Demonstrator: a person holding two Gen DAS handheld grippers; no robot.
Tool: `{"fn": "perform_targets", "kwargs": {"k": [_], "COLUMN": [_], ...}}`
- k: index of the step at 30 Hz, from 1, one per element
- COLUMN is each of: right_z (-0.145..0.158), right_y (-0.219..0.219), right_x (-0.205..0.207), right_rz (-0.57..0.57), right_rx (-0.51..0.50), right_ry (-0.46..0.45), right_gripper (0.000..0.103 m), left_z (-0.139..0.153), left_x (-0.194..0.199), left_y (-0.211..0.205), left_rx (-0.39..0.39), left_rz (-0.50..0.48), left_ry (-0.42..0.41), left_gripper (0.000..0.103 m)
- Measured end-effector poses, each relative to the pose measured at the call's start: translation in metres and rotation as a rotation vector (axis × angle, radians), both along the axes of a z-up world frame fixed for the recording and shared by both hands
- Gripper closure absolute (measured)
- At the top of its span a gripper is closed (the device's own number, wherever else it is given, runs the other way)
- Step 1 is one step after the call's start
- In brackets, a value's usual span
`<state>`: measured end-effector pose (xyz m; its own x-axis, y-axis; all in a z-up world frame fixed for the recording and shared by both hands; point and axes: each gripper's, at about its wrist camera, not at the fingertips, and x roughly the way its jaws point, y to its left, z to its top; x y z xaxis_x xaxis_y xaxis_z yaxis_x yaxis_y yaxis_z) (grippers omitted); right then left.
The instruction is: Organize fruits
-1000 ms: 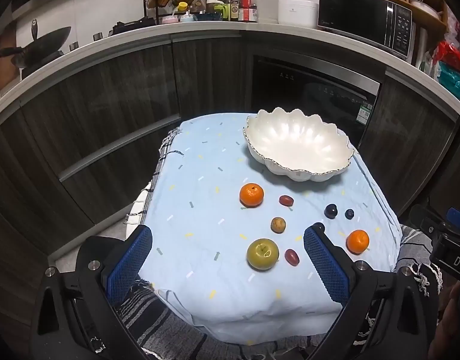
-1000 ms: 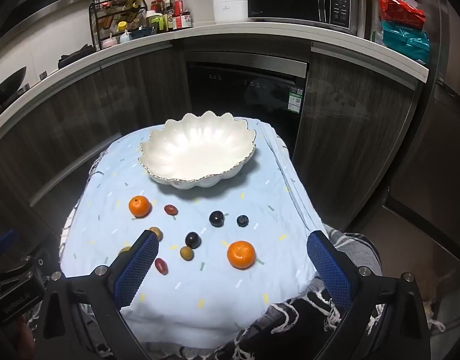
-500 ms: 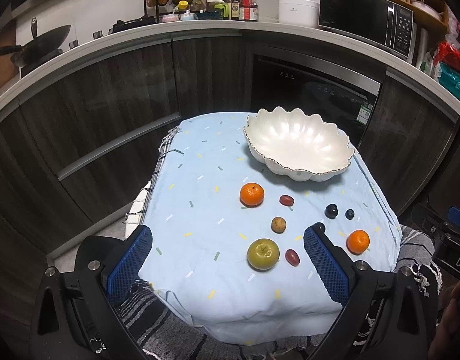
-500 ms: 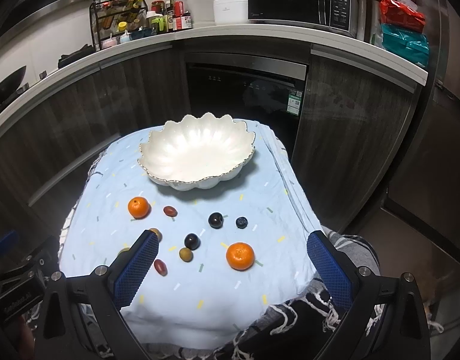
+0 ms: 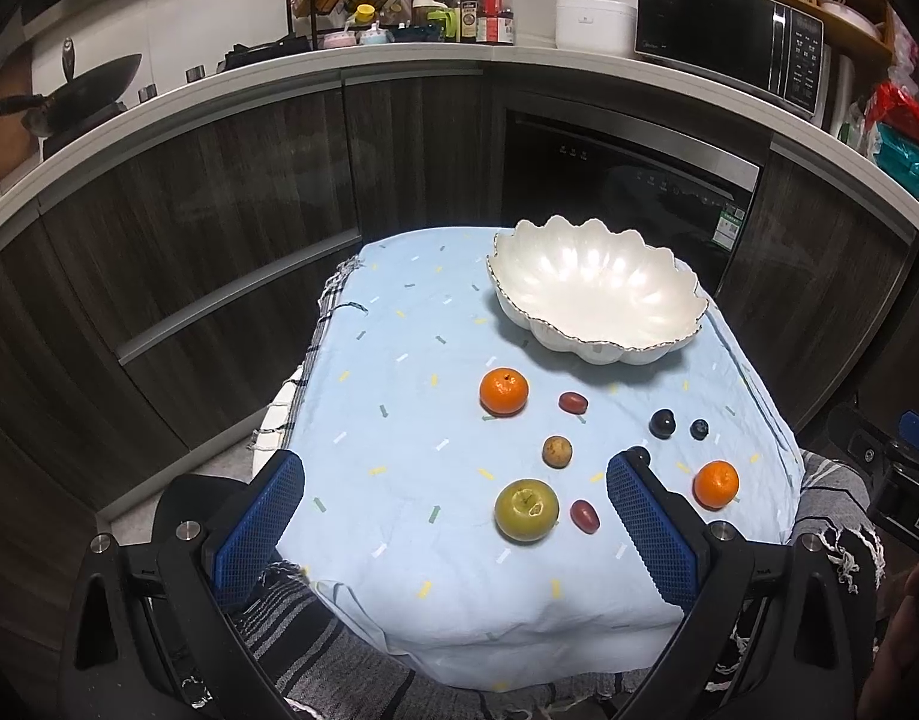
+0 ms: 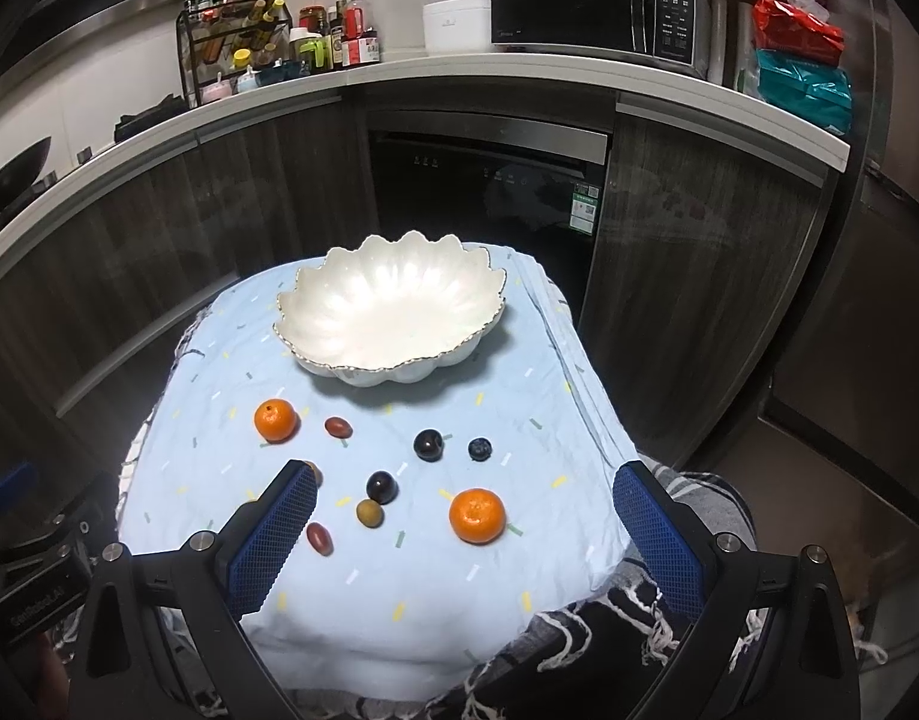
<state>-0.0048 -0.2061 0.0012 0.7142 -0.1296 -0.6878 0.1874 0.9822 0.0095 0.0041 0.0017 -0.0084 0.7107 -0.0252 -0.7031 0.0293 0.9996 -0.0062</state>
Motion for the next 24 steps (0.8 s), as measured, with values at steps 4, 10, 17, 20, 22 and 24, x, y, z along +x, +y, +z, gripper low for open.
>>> {"fn": "perform_targets", "kwargs": {"k": [4, 10, 17, 20, 22, 24], "right_z": [0.0, 0.0003, 0.0023, 0.0022, 0.0024, 0.0023], "right_y": [0.0, -0.0005, -0.0005, -0.0001, 0.0002, 0.0002], "right_x": [-0.0003, -0.0004, -0.002, -0.002, -0.0017, -0.0017], "right_rz": [-0.001, -0.001, -0.001, -0.002, -0.001, -0.001], "right_rx": [-0.001, 0.0, 0.0, 0.0, -0.001, -0.001], "right_ry": [-0.002, -0.004, -0.011, -0.011, -0.012, -0.012], "right_gripper": [0.002, 0.002, 0.002, 0.002, 0.002, 0.002], "left_z": [0.0013, 0.0017, 0.0035, 0.0036, 0.0035, 0.0037], "left_x": [-0.0007, -0.0004, -0.0007, -0.001, -0.0009, -0.0009], "left_y": [-0.0006, -0.0008, -0.0003, -0.0005, -0.0006, -0.0005], "left_rx": [0.002, 0.002, 0.004, 0.005, 0.004, 0.004], "left_rz": [-0.001, 0.0, -0.001, -0.001, 0.0, 0.0], "left_ry": [0.0, 0.0, -0.006, -0.007, -0.005, -0.004], "left_gripper": [0.0, 0.0, 0.0, 0.0, 0.0, 0.0]}}
